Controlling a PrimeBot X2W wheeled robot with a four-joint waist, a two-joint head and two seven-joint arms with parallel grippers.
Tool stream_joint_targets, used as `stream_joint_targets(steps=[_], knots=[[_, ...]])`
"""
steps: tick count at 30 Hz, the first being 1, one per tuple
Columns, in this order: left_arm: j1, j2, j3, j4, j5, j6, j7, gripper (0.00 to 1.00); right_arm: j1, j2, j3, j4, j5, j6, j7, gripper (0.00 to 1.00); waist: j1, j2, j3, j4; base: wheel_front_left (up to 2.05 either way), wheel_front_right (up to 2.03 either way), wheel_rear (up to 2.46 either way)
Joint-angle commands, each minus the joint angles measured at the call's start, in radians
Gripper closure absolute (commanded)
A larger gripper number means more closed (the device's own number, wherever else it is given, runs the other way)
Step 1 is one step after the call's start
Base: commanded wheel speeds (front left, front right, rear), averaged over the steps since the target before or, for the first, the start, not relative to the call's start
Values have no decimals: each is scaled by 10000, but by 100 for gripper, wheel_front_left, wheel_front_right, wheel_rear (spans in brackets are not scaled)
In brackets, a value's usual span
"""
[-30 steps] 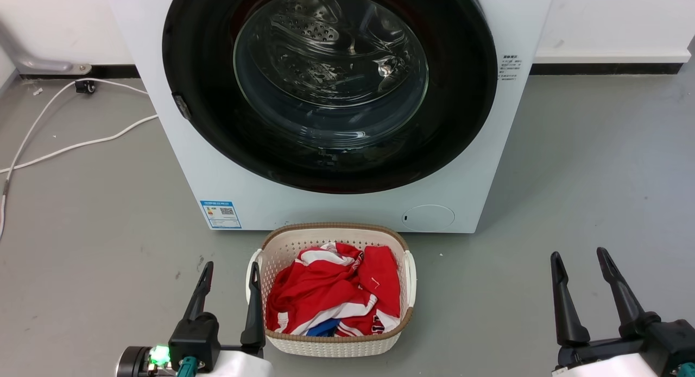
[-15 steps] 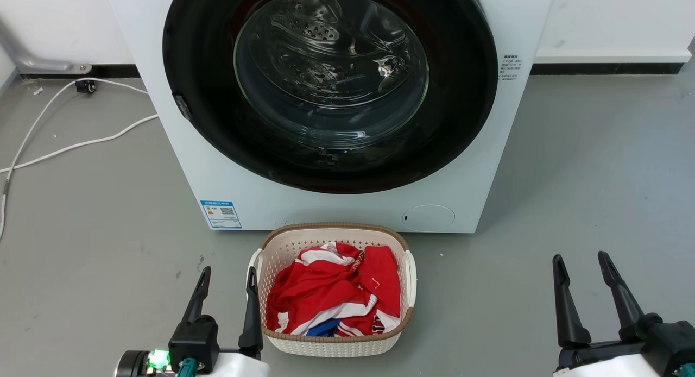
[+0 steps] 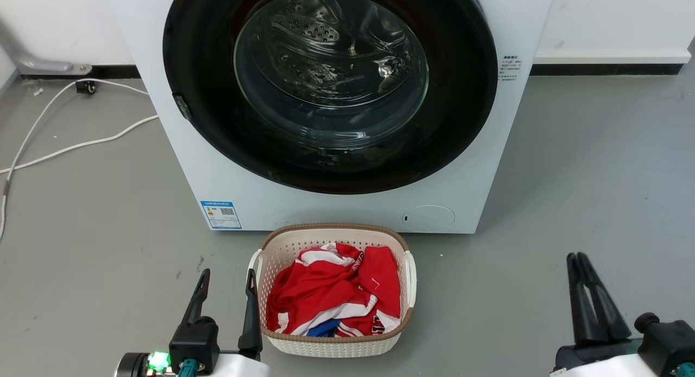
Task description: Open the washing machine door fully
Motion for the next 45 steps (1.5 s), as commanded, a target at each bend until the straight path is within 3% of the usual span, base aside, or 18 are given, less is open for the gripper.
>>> stream_joint_targets(steps=[1, 3, 5, 13, 17, 26, 32, 36, 45], knots=[[2, -15, 26, 5, 61, -7, -28, 0, -81, 36, 21, -67, 27, -1, -24, 100, 0, 0, 1, -1, 0, 0, 0], [3, -17, 32, 8, 59, -1, -28, 0, -115, 36, 13, -125, 359, -1, -24, 100, 0, 0, 0, -6, 0, 0, 0], [10, -20, 36, 10, 52, 0, -28, 0, -125, 36, 16, -74, 1394, -1, -24, 100, 0, 0, -3, -15, 0, 0, 0], [53, -26, -23, 25, 98, -24, -28, 0, -318, 33, 44, 204, 7665, 1, -22, 100, 0, 0, -16, -49, 0, 0, 0], [52, -27, -68, 48, 86, -15, -28, 0, -272, 33, 521, 379, 10485, 1, -22, 100, 0, 0, -28, -29, 0, 0, 0], [40, -29, -98, 47, 100, 41, -28, 0, -71, 16, 1154, 137, 14824, 1, 424, 100, 0, 0, -44, 31, 0, 0, 0], [30, -30, -63, 14, 180, 82, -28, 0, 207, 19, 651, -68, 16362, 2, 2120, 100, 0, 0, -29, 39, 0, 0, 0], [22, -31, -53, 3, 187, 86, -28, 0, 313, 19, 219, -13, 16723, 2, 3043, 100, 0, 0, -5, 44, 0, 0, 0], [15, -31, -35, -45, 214, 103, -28, 0, 343, 23, -179, 129, 16804, 2, 3646, 100, 0, 0, 55, 67, 0, 0, 0]])
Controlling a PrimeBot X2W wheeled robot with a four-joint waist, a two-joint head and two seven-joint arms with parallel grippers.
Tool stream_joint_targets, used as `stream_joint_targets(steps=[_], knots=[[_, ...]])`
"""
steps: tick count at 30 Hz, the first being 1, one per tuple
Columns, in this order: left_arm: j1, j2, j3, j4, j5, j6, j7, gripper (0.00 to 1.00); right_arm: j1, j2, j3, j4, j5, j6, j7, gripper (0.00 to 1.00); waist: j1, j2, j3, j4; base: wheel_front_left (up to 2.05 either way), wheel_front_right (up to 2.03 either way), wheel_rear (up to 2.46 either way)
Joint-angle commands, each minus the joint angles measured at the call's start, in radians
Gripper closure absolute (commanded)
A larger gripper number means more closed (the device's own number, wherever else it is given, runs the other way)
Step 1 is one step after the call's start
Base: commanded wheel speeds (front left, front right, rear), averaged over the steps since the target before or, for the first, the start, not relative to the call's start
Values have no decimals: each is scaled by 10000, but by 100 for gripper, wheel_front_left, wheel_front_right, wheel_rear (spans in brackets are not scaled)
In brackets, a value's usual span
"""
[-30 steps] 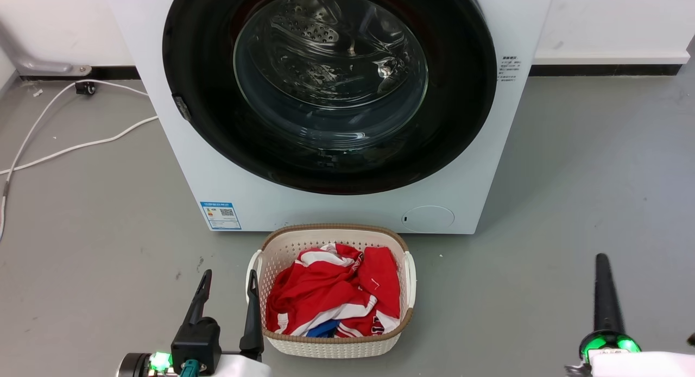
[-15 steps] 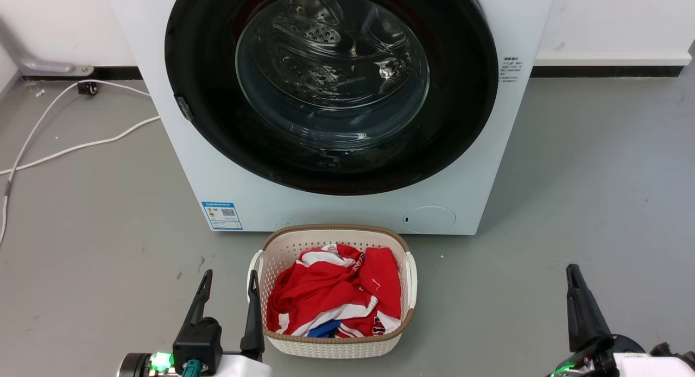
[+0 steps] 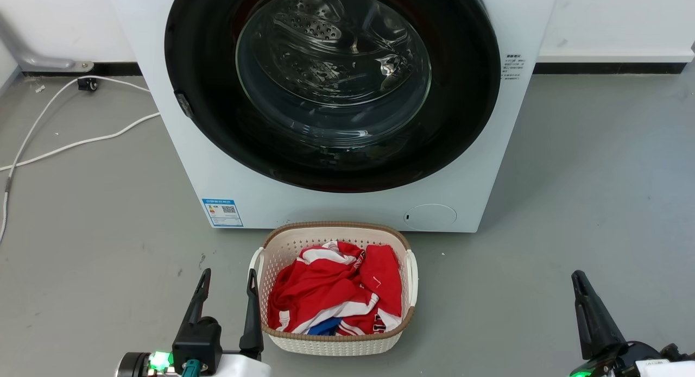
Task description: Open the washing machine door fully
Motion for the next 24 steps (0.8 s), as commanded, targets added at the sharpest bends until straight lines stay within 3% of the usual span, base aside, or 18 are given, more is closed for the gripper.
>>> stream_joint_targets(steps=[1, 13, 24], knots=[[5, -15, 0, -50, 55, 22, -28, 0, 47, 7, 6, 44, -64, 2, 38, 100, 0, 0, 20, 7, 0, 0, 0], [-263, 8, 45, -203, 142, 61, -28, 0, -1066, 8, -721, 521, -393, 2, 2, 100, 0, 0, 502, 26, 0, 0, 0], [-1503, 95, -67, -572, 260, -21, -28, 0, -4486, -832, -2311, 1488, -840, 1, 424, 100, 0, 0, 2520, 319, 0, 0, 0]])
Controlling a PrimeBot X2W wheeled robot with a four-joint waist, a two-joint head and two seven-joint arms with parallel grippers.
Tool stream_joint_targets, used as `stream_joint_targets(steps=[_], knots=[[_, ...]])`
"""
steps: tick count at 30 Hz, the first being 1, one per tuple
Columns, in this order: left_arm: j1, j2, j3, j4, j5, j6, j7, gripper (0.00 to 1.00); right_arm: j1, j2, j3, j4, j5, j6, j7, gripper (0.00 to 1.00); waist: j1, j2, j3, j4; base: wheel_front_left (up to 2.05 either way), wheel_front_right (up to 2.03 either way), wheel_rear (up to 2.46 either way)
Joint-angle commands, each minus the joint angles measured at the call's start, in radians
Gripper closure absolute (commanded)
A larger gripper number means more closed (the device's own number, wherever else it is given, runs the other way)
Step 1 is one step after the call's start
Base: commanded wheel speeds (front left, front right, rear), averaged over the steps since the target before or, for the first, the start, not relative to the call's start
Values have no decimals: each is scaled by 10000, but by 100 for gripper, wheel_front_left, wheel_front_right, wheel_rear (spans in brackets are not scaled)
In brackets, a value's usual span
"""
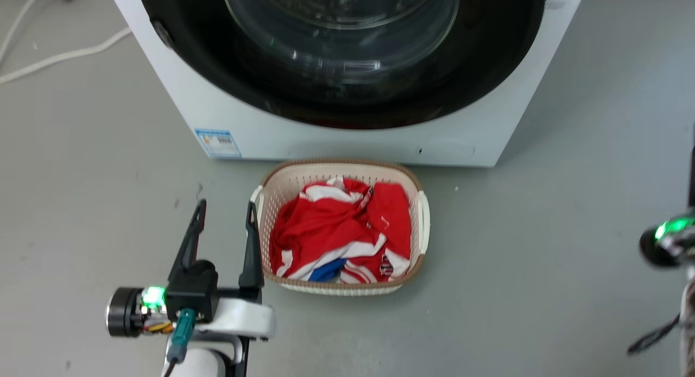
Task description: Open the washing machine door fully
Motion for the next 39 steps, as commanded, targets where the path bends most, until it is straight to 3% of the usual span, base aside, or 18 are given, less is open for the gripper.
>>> stream_joint_targets(steps=[1, 12, 20, 30, 39], knots=[[-249, 50, -11, -69, 49, -14, -28, 0, -520, -160, -56, 101, -1, 4, 113, 100, -1, 0, 761, 154, 0, 0, 0], [-1707, 89, 15, -484, -11, -36, -28, 0, -4661, -1578, -230, 1261, -378, 3, 769, 100, -1, 0, 2946, 396, 0, 0, 0], [-2340, 126, 28, -689, -25, -26, -28, 0, -7179, -2370, 727, 2289, -978, 4, 1509, 100, -1, 0, 3950, 540, 0, 0, 0], [-2697, 33, -135, -698, -180, 62, -28, 0, -8834, -2735, 2116, 3437, -1885, 3, 2512, 100, -1, 0, 4616, 769, 0, 0, 0], [-2920, -25, -257, -684, -263, 101, -28, 0, -9341, -2808, 3095, 3873, -2548, 4, 3480, 100, -1, 0, 4893, 932, 0, 0, 0]])
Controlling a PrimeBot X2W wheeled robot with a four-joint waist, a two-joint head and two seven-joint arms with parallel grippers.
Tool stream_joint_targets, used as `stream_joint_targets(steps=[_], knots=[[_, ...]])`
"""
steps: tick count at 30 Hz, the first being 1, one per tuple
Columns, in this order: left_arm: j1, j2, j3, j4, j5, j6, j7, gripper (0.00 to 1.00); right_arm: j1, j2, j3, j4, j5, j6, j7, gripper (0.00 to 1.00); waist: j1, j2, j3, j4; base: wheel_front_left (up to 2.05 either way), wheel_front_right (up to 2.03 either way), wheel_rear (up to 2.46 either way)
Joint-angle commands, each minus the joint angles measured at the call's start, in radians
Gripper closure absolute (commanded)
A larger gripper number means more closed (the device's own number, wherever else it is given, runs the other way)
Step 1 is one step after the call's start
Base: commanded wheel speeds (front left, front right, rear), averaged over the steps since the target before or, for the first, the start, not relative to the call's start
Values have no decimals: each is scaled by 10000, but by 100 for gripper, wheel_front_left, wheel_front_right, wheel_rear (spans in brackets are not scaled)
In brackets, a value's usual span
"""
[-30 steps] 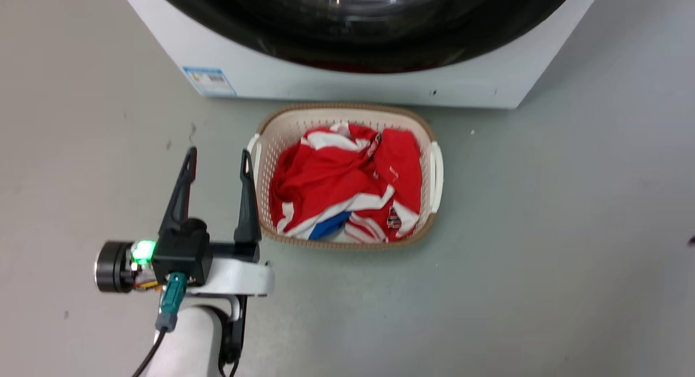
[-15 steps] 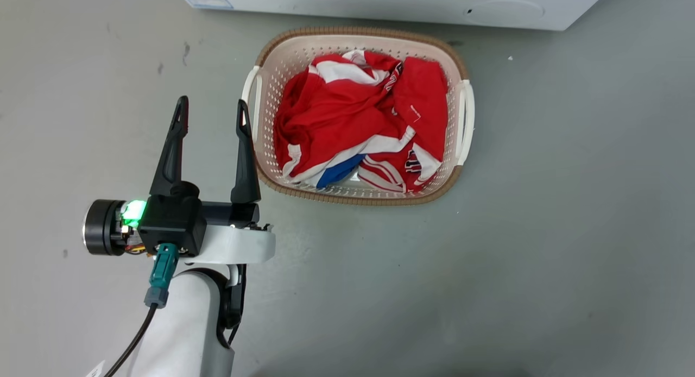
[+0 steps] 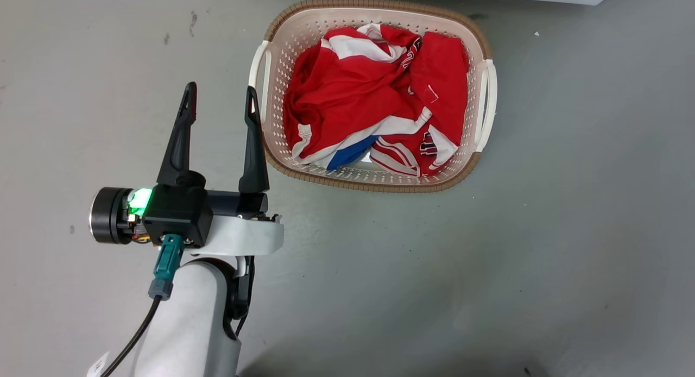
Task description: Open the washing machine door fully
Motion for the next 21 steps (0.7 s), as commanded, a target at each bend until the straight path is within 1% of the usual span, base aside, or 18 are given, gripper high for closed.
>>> stream_joint_targets(steps=[1, 5, 11, 17, 21], knots=[[-198, -18, -9, 8, -40, 47, -28, 0, -77, 142, 304, 37, -92, 4, 273, 100, -1, 0, 19, 13, 0, 0, 0], [-154, -28, -12, 54, -32, 62, -28, 0, 89, 155, 335, -167, -40, 6, 500, 100, -1, 0, -47, 10, 0, 0, 0], [48, -40, 8, 154, -63, 97, -28, 0, 979, 56, 398, -534, 31, 12, 849, 100, -1, 0, -347, -93, 0, 0, 0], [156, -43, 129, 193, 2, 20, -28, 0, 1964, 134, 642, -1140, 131, 13, 1315, 100, -1, 0, -687, -271, 0, 0, 0], [276, -43, 177, 208, 69, 3, -28, 0, 2610, 307, 803, -1688, 312, 13, 1644, 100, -1, 0, -905, -376, 0, 0, 0]])
